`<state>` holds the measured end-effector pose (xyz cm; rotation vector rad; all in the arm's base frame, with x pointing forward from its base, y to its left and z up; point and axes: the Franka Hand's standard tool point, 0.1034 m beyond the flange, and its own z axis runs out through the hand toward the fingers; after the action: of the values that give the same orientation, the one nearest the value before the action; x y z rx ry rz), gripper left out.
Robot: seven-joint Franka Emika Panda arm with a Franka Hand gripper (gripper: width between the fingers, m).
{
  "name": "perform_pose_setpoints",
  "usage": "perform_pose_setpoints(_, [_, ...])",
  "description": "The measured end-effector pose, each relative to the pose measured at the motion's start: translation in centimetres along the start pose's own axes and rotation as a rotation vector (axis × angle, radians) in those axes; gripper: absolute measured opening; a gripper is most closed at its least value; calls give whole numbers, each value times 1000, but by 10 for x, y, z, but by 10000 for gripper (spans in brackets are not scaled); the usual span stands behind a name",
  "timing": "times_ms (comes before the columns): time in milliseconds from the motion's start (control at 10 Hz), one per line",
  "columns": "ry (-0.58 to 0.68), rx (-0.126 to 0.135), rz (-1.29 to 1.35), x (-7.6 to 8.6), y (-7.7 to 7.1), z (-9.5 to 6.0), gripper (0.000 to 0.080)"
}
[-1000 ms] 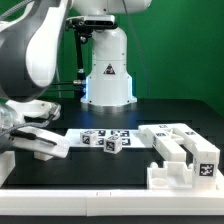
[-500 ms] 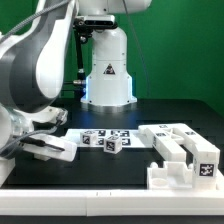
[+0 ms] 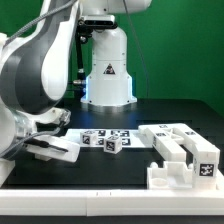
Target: Assemble chair
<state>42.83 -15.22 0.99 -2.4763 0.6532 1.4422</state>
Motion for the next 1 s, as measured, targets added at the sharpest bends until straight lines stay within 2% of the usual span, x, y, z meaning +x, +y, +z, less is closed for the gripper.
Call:
perform_pose_setpoints(100, [2,-2,-4,0,-2,-1,282])
perform_pose_setpoints(200, [34,-10,-21,-4,-13,-11,282])
perform_pose_setpoints(300, [144,-15,-48,-15,-28,-34,282])
perform_pose_setpoints(400, [224,4,-57,-27,-39,-47,282])
perform_pose_setpoints(500, [291,7,-72,-49,-54,-70,282])
perform_pose_setpoints(600, [399,5,-98,-56,-63,-90,282])
perform_pose_setpoints(700, [458,10,-86,-44,-57,-82,282])
perform_pose_setpoints(800, [505,9,-89,-39,-60,-83,284])
perform_pose_setpoints(900, [605,13,-99,-39,-65,-92,284])
perform_pose_setpoints(1000, [676,16,-105,-41,-70,-93,284])
